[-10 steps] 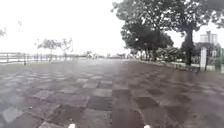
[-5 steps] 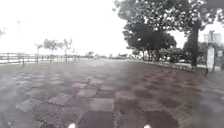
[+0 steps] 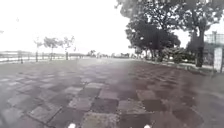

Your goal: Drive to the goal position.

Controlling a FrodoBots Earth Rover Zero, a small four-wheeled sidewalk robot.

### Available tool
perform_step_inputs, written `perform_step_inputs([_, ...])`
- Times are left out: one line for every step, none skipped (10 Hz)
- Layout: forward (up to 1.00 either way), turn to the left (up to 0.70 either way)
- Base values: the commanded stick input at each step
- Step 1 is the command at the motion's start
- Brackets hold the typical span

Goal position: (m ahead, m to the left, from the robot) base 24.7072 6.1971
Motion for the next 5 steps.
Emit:
perform_step_inputs([0.85,-0.33])
perform_step_inputs([0.85,-0.33])
perform_step_inputs([0.85,-0.33])
perform_step_inputs([0.85,-0.30])
perform_step_inputs([0.85,-0.13])
